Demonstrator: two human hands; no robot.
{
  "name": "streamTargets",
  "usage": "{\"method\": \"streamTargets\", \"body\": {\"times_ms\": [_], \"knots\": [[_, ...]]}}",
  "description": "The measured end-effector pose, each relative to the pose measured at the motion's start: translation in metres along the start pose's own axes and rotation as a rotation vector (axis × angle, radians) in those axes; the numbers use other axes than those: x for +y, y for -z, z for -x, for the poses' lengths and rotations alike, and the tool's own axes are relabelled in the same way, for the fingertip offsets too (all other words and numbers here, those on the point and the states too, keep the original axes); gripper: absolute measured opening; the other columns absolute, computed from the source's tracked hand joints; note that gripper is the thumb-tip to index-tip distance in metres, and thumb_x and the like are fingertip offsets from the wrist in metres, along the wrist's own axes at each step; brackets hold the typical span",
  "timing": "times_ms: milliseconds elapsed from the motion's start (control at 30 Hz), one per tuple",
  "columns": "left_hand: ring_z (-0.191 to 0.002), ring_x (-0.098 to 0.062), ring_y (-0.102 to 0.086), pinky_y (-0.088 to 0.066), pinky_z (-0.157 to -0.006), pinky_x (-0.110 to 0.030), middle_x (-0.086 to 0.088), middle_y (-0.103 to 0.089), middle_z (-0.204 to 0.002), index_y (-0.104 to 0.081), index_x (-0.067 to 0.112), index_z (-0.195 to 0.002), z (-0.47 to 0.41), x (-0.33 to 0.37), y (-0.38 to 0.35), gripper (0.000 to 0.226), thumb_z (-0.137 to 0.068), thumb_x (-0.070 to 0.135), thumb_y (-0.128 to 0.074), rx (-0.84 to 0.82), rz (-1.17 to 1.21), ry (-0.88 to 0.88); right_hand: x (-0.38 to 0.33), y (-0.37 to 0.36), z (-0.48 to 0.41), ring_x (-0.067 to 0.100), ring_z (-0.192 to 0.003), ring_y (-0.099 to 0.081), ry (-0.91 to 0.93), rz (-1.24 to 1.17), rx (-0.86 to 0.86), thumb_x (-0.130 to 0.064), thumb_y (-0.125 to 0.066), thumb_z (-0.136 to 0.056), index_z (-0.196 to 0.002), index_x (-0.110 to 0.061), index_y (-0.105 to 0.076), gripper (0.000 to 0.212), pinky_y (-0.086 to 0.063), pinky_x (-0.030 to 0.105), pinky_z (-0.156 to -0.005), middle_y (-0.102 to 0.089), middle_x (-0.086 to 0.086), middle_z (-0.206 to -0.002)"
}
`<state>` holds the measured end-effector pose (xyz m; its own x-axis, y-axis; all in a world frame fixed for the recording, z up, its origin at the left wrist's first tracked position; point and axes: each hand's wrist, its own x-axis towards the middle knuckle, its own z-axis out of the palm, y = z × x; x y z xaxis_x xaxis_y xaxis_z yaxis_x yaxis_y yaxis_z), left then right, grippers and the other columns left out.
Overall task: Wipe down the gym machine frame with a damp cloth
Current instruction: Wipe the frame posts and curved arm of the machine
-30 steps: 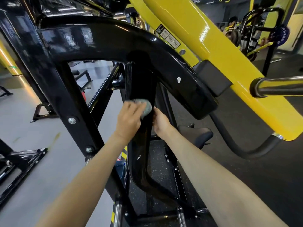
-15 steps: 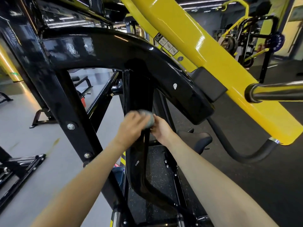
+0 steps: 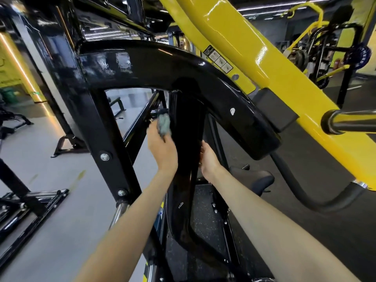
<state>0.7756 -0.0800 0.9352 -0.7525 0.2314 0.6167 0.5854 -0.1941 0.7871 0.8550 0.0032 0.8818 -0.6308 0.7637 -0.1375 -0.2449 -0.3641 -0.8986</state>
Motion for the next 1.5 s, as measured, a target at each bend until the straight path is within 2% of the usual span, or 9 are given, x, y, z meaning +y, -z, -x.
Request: {"method": "streamTargets", "body": {"times_ms": [133,300,467,567,700,767,967,1300,1500], "knots": [[-0.092,-0.018,-0.057,-0.047,-0.084,-0.039,0.006,-0.057,-0.094,-0.057,0.017,-0.108,0.018,-0.023,0.018,0.013,-0.097,0.014,-0.05,-0.138,-0.029,0.234,-0.001,-0.006,0.005,0.011,-0.08,-0.065,-0.015,-0.022,0.0,-0.048,-0.035,-0.101,-0.096,-0.024,-0.068,0.041,-0.049,0.024,-0.066,-0.069,-0.006,-0.079],[-0.101,0.001,-0.048,-0.034,-0.085,0.0,0.01,-0.05,-0.111,-0.053,0.021,-0.129,-0.007,0.023,-0.001,0.03,-0.1,0.021,-0.048,-0.078,0.021,0.063,0.003,-0.014,0.011,0.019,-0.099,-0.065,-0.076,-0.103,0.013,-0.054,-0.035,-0.099,-0.12,-0.022,-0.065,0.049,-0.053,0.032,-0.081,-0.07,0.003,-0.108],[-0.107,-0.023,-0.054,-0.043,-0.092,-0.033,0.001,-0.059,-0.105,-0.062,0.019,-0.113,0.041,-0.07,0.018,0.023,-0.099,0.014,-0.045,-0.121,-0.12,0.261,0.006,-0.004,0.007,0.008,-0.071,-0.063,-0.073,-0.032,0.041,-0.051,-0.039,-0.099,-0.087,-0.028,-0.065,0.037,-0.047,0.025,-0.064,-0.068,-0.01,-0.071],[-0.09,-0.02,-0.057,-0.041,-0.071,-0.022,0.0,-0.062,-0.091,-0.066,0.008,-0.108,0.052,-0.084,0.023,0.024,-0.098,0.007,-0.044,-0.127,-0.161,0.395,0.014,0.001,0.006,0.003,-0.047,-0.053,-0.092,-0.01,0.096,-0.049,-0.043,-0.099,-0.07,-0.028,-0.054,0.037,-0.041,0.024,-0.054,-0.056,-0.013,-0.048],[-0.088,-0.022,-0.051,-0.043,-0.082,-0.034,0.001,-0.055,-0.088,-0.061,0.008,-0.102,0.029,-0.033,0.005,0.019,-0.098,0.017,-0.044,-0.024,-0.05,0.19,0.019,-0.001,0.006,0.007,-0.052,-0.061,-0.123,-0.066,0.094,-0.044,-0.042,-0.101,-0.088,-0.022,-0.063,0.033,-0.045,0.021,-0.044,-0.064,-0.007,-0.063],[-0.092,-0.012,-0.047,-0.04,-0.084,-0.015,-0.005,-0.054,-0.099,-0.058,0.007,-0.117,0.039,-0.026,0.002,0.024,-0.099,0.012,-0.045,-0.015,-0.08,0.137,0.022,0.002,0.001,0.012,-0.064,-0.065,-0.145,-0.061,0.109,-0.039,-0.04,-0.102,-0.096,-0.019,-0.065,0.033,-0.048,0.024,-0.051,-0.067,-0.001,-0.079],[-0.097,-0.022,-0.046,-0.036,-0.087,-0.021,-0.007,-0.043,-0.1,-0.053,0.0,-0.128,0.072,-0.063,0.025,0.033,-0.096,-0.001,-0.046,-0.093,-0.263,0.284,0.031,0.006,0.0,0.02,-0.077,-0.061,-0.147,-0.028,0.132,-0.03,-0.047,-0.1,-0.092,-0.014,-0.068,0.027,-0.048,0.031,-0.063,-0.065,0.005,-0.085],[-0.089,-0.025,-0.044,-0.044,-0.07,-0.029,-0.004,-0.045,-0.097,-0.06,0.009,-0.1,0.072,-0.091,0.029,0.024,-0.082,-0.006,-0.055,-0.345,-0.558,-0.877,0.027,0.009,0.001,0.022,-0.082,-0.064,-0.169,-0.044,0.069,-0.028,-0.045,-0.101,-0.11,-0.011,-0.067,0.03,-0.051,0.03,-0.063,-0.069,0.01,-0.095],[-0.092,-0.027,-0.045,-0.044,-0.077,-0.029,-0.006,-0.046,-0.103,-0.066,0.004,-0.106,0.032,-0.044,0.022,0.032,-0.082,-0.008,-0.049,-0.292,-0.46,-0.805,0.034,0.014,-0.002,0.019,-0.083,-0.064,-0.137,-0.047,0.055,-0.029,-0.044,-0.102,-0.099,-0.014,-0.069,0.029,-0.05,0.029,-0.067,-0.07,0.006,-0.093]]}}
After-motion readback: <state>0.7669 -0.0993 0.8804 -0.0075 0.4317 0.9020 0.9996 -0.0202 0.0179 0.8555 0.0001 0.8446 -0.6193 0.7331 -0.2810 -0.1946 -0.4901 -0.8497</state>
